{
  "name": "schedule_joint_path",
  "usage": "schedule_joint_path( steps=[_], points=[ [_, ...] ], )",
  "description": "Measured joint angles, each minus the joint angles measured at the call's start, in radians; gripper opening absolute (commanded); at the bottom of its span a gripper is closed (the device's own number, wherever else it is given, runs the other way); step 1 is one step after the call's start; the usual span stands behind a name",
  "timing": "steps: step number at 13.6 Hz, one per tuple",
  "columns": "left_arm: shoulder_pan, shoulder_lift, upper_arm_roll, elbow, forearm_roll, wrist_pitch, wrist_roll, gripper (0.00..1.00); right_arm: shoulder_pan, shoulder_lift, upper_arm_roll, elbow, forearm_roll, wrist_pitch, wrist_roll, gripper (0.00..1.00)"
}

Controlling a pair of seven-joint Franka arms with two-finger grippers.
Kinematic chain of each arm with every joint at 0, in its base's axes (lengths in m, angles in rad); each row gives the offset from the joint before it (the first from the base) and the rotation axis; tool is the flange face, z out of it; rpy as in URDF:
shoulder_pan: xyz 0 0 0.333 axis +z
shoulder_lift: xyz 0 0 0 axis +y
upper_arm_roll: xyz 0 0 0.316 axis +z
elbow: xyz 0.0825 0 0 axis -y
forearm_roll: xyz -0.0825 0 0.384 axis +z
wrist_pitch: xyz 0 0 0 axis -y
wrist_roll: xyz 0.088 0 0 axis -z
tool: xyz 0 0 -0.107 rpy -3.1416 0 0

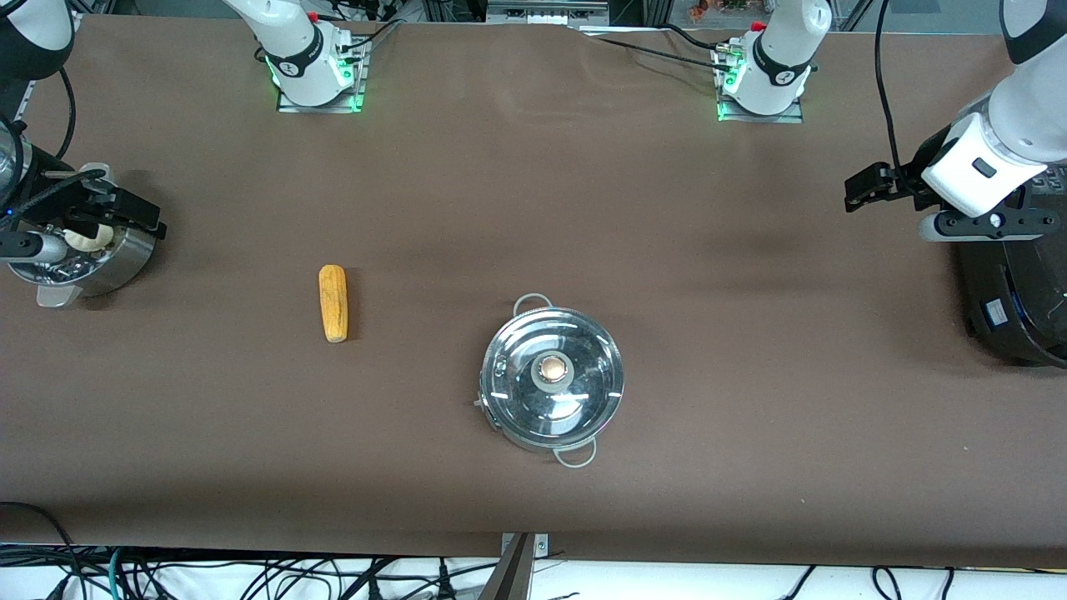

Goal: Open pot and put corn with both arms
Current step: 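Reach the left gripper to the lid knob while the right gripper reaches the corn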

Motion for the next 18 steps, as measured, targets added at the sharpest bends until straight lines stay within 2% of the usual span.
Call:
schedule_joint_path(
  steps=[2, 3, 6, 9, 11, 13, 15, 18],
  points=[
    [-0.003, 0.017, -0.051, 0.005, 0.000, 0.033, -0.046, 0.99, 0.002, 0.001, 0.001, -0.001, 0.000, -0.004, 0.000, 1.00],
    [-0.013, 0.034, -0.083, 0.008, -0.002, 0.080, -0.112, 0.96, 0.008, 0.007, 0.002, -0.005, 0.000, -0.017, 0.000, 1.00],
    [-0.072, 0.099, -0.134, 0.012, -0.021, 0.232, -0.253, 0.94, 0.092, 0.090, 0.006, -0.028, 0.000, -0.034, 0.006, 1.00],
    [-0.146, 0.193, -0.149, 0.013, -0.053, 0.396, -0.388, 0.94, 0.182, 0.202, 0.008, -0.035, -0.001, 0.049, 0.097, 1.00],
    [-0.210, 0.274, -0.159, 0.026, -0.054, 0.500, -0.513, 0.94, 0.205, 0.251, 0.008, -0.073, -0.001, 0.171, 0.120, 1.00],
    [-0.276, 0.380, -0.160, 0.103, -0.054, 0.566, -0.615, 0.94, 0.208, 0.289, 0.007, -0.151, -0.001, 0.336, 0.121, 1.00],
    [-0.326, 0.493, -0.145, 0.227, -0.054, 0.593, -0.670, 0.93, 0.209, 0.342, 0.006, -0.202, -0.001, 0.463, 0.121, 1.00],
    [-0.413, 0.628, -0.062, 0.361, -0.054, 0.660, -0.701, 0.90, 0.227, 0.413, 0.009, -0.215, -0.001, 0.517, 0.121, 1.00]
  ],
)
